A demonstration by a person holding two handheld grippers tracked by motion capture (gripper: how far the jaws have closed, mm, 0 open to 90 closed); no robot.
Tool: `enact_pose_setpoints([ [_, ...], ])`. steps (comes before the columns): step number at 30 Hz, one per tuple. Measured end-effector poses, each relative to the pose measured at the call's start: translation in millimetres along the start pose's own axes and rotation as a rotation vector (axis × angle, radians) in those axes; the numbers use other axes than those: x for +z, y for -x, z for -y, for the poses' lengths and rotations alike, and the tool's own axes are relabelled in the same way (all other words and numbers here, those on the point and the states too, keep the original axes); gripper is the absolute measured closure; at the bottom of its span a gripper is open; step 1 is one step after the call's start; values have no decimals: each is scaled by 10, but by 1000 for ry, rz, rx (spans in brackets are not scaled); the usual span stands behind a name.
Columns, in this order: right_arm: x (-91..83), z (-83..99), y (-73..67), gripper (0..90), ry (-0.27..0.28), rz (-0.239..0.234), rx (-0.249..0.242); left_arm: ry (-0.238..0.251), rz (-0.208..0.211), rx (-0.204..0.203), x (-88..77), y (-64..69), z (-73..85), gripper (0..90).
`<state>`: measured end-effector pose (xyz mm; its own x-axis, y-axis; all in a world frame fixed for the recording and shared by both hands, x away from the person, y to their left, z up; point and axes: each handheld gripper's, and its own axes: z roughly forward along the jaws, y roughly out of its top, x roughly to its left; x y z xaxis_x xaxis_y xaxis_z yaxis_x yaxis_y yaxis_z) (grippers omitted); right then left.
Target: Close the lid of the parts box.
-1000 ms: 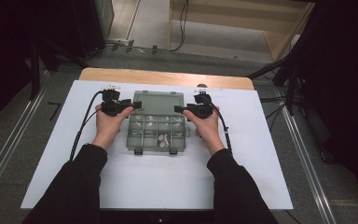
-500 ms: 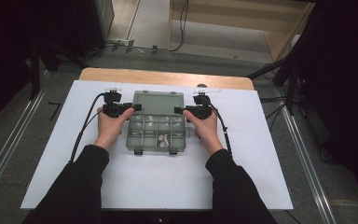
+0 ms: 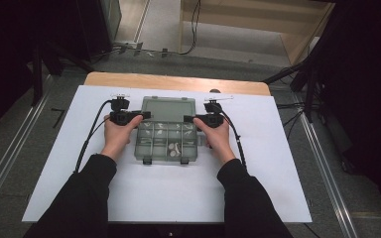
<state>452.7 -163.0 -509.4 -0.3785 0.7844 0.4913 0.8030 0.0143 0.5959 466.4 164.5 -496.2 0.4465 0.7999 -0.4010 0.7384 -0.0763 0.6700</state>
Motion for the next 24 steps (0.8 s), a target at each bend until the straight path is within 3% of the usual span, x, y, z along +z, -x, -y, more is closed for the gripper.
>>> enact_pose_setpoints([
  [5,25,9,35,290,-7,-19,29,-23,-9,-12,44,-9,24,447],
  [10,29,9,48,317,-12,-40,42,-21,30,-51,57,-50,32,467],
  [12,26,10,54,337,-11,-49,41,-17,26,-46,53,-46,27,483],
  [16,-11,7,41,486,-2,5,1,3,21,-36,22,-43,14,536],
  [24,-113,9,12,608,37,38,-64,56,32,-10,-76,-58,3,661],
])
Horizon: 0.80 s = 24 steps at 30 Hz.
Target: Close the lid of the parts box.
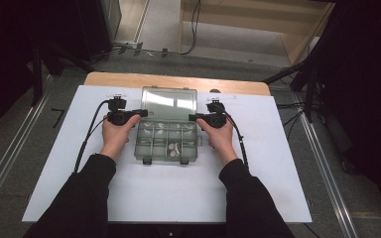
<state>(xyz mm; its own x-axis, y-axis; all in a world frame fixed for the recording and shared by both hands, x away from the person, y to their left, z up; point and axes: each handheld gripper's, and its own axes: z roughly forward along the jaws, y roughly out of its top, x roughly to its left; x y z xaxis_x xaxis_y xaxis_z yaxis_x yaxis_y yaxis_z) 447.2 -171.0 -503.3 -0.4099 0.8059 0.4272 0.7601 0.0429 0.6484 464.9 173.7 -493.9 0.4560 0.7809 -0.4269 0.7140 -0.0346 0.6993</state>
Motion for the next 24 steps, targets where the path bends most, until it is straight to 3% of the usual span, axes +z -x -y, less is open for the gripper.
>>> enact_pose_setpoints([
  [9,-130,9,-14,788,46,23,-54,28,13,75,-133,-16,-14,808],
  [12,-142,27,-31,797,59,32,-75,23,22,83,-145,-27,-11,820],
  [17,-156,45,-65,801,71,56,-130,33,4,114,-158,13,-6,827],
  [21,-155,42,-62,789,74,50,-113,52,-13,153,-176,43,24,836],
  [24,-157,31,-41,725,92,21,-93,64,-25,177,-187,55,41,841],
])
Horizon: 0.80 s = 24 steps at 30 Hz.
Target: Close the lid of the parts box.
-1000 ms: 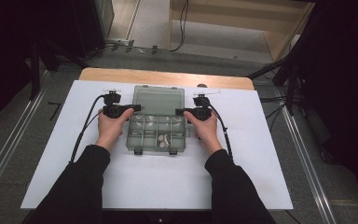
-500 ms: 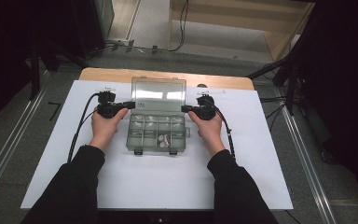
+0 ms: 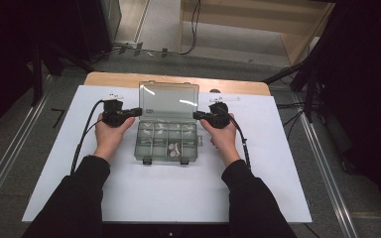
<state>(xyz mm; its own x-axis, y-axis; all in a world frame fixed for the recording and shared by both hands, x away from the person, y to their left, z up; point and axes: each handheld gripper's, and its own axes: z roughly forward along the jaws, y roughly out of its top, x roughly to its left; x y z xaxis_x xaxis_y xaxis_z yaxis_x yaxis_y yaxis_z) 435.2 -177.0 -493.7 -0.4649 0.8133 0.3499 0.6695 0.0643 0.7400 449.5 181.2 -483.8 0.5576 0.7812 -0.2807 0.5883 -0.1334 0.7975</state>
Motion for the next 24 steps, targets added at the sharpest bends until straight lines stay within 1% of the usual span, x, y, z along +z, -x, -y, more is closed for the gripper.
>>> enact_pose_setpoints([
  [3,-31,-45,11,722,37,-14,30,7,-4,9,-3,16,7,844],
  [8,-95,-175,5,722,72,0,37,17,-8,22,-6,25,17,845],
  [11,-118,-254,0,726,86,24,32,24,-11,25,-9,30,27,846],
  [17,-131,-384,-33,746,91,38,10,33,-16,33,-11,38,38,846],
  [20,-127,-409,-68,785,88,49,-7,38,-13,40,-14,39,45,848],
  [22,-128,-406,-88,801,85,66,-13,41,-14,39,-14,39,49,847],
  [24,-140,-394,-87,811,92,62,-13,41,-10,37,-14,35,50,847],
])
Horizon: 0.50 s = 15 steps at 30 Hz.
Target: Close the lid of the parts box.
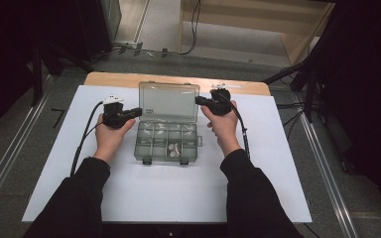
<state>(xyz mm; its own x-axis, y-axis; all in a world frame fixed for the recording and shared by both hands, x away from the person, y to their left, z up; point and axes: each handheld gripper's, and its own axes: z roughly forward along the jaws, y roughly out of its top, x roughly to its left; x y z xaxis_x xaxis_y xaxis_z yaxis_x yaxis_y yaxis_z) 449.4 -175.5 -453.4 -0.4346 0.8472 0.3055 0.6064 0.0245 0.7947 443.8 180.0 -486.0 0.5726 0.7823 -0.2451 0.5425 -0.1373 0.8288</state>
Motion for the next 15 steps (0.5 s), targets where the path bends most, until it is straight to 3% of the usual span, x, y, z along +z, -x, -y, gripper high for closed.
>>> enact_pose_setpoints([
  [4,-25,25,-17,814,19,0,-20,-1,13,-22,-3,-10,-3,839],
  [6,-38,34,-35,814,27,3,-35,-5,39,-51,-22,-36,-11,827],
  [10,-60,58,-51,815,44,5,-58,14,70,-88,-98,-85,-58,740],
  [15,-86,105,-75,815,76,9,-75,53,107,-121,-214,-165,-149,776],
])
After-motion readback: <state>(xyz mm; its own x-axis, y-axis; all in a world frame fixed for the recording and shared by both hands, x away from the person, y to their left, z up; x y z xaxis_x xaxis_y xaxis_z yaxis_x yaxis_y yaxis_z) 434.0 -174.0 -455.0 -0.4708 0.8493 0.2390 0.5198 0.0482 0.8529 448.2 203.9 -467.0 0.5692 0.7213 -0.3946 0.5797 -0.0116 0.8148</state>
